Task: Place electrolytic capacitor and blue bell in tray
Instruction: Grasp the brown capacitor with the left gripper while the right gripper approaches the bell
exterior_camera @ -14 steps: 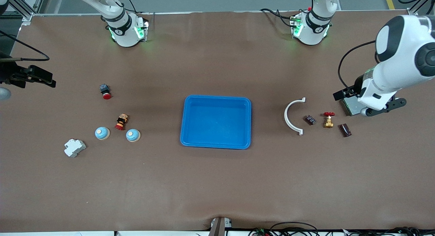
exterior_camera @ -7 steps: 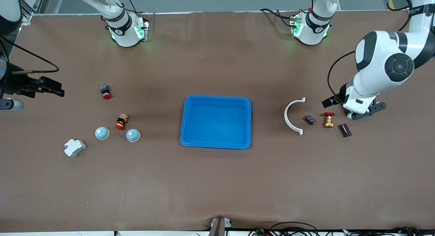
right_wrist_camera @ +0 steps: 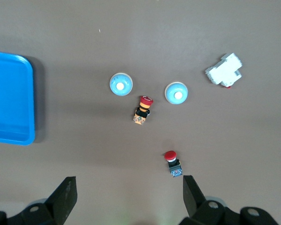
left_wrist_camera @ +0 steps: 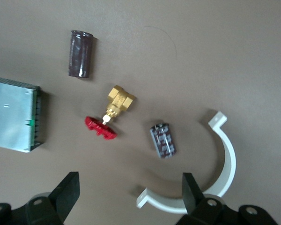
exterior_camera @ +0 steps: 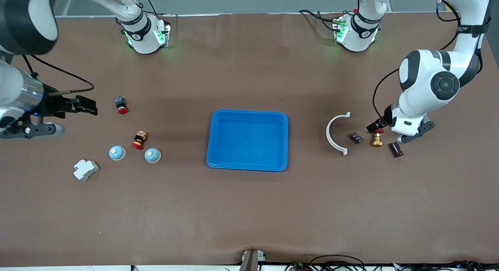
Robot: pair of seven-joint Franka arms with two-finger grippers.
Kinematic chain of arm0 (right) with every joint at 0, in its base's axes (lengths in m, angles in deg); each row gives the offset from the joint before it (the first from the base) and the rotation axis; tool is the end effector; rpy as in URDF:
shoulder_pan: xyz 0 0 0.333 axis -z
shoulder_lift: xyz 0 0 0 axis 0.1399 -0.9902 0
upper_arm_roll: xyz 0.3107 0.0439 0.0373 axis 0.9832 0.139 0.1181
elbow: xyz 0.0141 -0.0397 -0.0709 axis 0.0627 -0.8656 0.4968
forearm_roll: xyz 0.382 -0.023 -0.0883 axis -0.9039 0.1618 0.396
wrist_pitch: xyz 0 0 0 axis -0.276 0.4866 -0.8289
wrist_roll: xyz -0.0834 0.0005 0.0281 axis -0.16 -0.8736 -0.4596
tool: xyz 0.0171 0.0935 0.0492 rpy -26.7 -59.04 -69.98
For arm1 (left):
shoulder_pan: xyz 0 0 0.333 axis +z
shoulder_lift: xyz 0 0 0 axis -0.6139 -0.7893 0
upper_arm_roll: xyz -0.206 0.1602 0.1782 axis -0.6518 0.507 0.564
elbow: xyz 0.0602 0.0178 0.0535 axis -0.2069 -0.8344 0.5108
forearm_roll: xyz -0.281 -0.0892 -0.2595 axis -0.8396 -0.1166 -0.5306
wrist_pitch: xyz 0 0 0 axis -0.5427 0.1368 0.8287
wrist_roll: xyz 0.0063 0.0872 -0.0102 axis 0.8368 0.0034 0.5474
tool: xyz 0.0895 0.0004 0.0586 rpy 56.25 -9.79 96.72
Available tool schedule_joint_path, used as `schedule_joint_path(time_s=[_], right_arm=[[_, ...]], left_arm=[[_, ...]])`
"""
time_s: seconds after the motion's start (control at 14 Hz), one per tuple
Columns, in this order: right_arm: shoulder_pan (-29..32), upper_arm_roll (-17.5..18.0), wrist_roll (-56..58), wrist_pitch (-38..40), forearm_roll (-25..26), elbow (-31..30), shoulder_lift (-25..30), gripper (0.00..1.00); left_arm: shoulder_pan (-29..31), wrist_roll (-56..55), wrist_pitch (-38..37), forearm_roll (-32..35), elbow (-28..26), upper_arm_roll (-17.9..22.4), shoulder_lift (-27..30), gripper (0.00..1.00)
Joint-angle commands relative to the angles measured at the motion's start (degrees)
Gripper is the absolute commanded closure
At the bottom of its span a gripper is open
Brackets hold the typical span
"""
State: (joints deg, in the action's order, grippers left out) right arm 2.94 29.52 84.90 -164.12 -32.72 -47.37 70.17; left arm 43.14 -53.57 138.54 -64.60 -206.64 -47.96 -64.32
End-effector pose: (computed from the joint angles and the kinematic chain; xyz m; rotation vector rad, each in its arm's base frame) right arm 0.6056 0.0512 0.5465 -3.1151 -0.1486 0.3001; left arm 0.5329 -0.0415 0.3010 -3.0340 -0.7875 0.1152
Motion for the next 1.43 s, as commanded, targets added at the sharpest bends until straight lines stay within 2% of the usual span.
schedule_joint_path(time_s=[0.0,0.29,0.5,0.64,0.93,1.07,1.22,1.36], right_arm=[[-1.4,-0.1,-0.6,-3.5,-0.2,-1.7,-2.5,0.00],[-2.1,-0.1,-0.6,-12.9,-0.3,-9.2,-2.4,0.00],[-2.3,0.0,-0.5,-18.2,-0.3,-13.6,-2.3,0.00],[-2.6,0.0,-0.5,-21.4,-0.3,-16.3,-2.3,0.00],[-3.9,0.1,-0.5,-27.2,-0.3,-21.7,-2.3,0.00],[-4.3,0.1,-0.6,-27.3,-0.3,-22.4,-2.4,0.00],[-4.3,0.1,0.7,-27.5,-0.4,-22.5,-2.9,0.00],[-4.1,0.1,2.3,-28.0,-3.9,-22.6,-4.3,0.00]], left_arm=[[0.2,-2.2,4.7,-1.4,0.3,-0.4,-4.4,0.15],[-0.4,-7.1,8.4,-1.4,0.5,-0.5,-8.5,0.23],[-0.5,-7.5,8.6,-1.4,0.8,-0.5,-10.1,0.32],[-0.9,-9.9,10.7,-1.5,0.8,-0.5,-11.1,0.32],[-2.0,-11.8,12.6,-1.5,0.9,-0.5,-13.2,0.39],[-2.0,-11.8,12.9,-1.5,1.0,-0.5,-14.1,0.40],[-2.4,-11.8,13.6,-1.5,1.0,-0.5,-14.8,0.46],[-2.5,-11.8,13.6,-1.5,1.1,-0.5,-15.2,0.58]])
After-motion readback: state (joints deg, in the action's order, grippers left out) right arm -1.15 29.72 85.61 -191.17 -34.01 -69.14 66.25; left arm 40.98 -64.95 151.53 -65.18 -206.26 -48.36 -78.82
